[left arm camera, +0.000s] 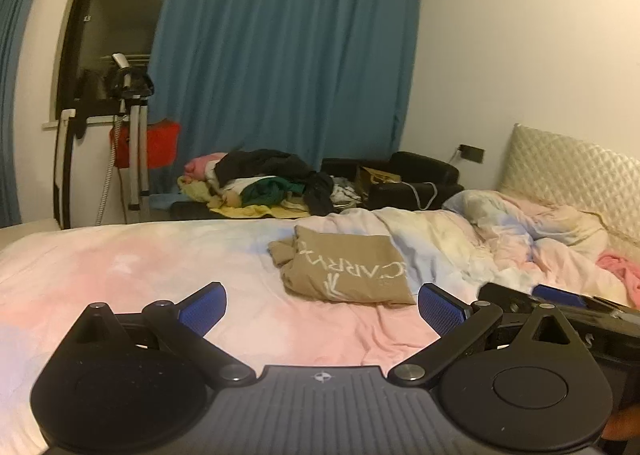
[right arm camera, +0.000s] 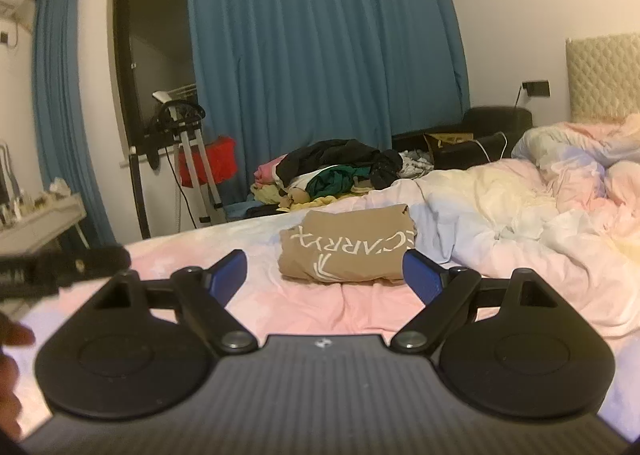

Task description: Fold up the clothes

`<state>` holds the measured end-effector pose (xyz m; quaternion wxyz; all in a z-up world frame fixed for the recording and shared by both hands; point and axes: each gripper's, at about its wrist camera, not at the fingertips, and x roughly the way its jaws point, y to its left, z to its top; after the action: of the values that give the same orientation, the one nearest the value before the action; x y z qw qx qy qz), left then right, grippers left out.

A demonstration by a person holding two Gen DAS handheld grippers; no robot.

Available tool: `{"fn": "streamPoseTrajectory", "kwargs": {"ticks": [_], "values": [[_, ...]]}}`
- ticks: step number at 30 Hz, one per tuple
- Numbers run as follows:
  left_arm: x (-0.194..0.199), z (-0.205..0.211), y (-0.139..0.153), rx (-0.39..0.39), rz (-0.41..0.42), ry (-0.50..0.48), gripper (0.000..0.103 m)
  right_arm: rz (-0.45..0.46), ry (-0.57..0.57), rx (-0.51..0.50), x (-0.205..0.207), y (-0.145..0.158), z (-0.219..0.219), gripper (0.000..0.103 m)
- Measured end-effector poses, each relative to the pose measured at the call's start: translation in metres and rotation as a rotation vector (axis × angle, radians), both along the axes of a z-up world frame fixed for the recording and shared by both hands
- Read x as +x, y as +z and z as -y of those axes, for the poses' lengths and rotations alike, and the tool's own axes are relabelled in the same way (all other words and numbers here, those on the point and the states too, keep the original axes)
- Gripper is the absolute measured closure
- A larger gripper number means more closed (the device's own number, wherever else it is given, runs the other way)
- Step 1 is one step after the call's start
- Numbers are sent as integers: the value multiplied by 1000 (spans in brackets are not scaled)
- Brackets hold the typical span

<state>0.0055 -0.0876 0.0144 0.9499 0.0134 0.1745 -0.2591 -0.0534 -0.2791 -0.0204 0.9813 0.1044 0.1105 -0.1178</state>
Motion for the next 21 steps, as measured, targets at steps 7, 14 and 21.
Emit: {"fn": "streamPoseTrajectory", "kwargs": {"ticks": [7,14,21], "values": [[2,-8,-13,11,-5,57,0,-31,-11,18,7,-17,2,17],[0,-13,-22,35,-12,74,0,-32,-5,-13,6,-18,-7,17],[0,-13,-23,29,-22,85,0,-32,-5,-19,4,-17,-9,17]]}}
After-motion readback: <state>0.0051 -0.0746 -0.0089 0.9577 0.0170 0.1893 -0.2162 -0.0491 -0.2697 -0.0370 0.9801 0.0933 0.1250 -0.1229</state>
